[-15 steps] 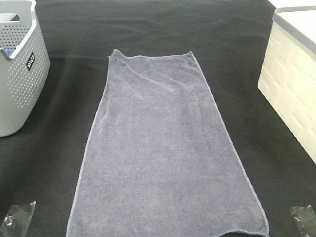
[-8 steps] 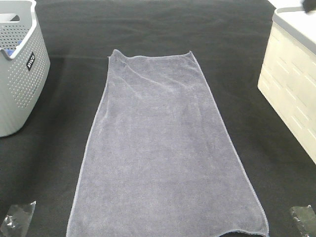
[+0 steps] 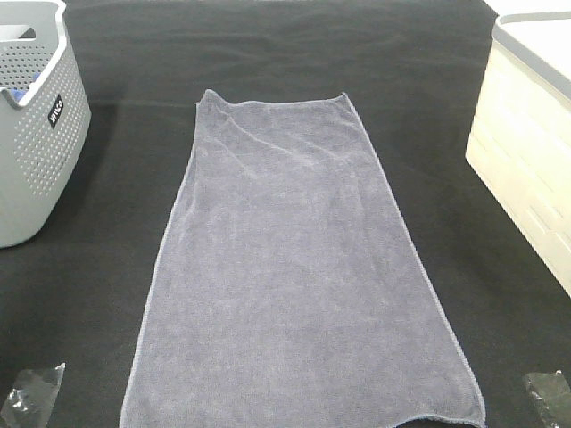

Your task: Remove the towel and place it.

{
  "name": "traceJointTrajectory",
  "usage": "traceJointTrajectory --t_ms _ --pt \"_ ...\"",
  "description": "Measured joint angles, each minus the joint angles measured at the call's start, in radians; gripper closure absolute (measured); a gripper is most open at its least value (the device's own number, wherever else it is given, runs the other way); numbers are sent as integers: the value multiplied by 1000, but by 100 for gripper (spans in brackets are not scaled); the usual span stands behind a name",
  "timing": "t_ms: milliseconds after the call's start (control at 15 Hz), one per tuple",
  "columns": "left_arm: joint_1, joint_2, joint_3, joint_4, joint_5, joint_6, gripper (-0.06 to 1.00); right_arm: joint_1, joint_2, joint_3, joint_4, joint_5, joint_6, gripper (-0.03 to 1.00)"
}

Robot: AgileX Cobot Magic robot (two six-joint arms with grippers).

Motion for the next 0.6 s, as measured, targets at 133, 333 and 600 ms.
traceJointTrajectory --t_ms 133,333,600 --pt "0 -175 83 29 17 11 28 0 -149 56 0 0 0 25" --pt "0 -423 195 64 108 12 28 0 -314 150 1 0 -3 25" --pt "0 -701 319 70 190 12 28 0 -496 318 2 0 -74 25"
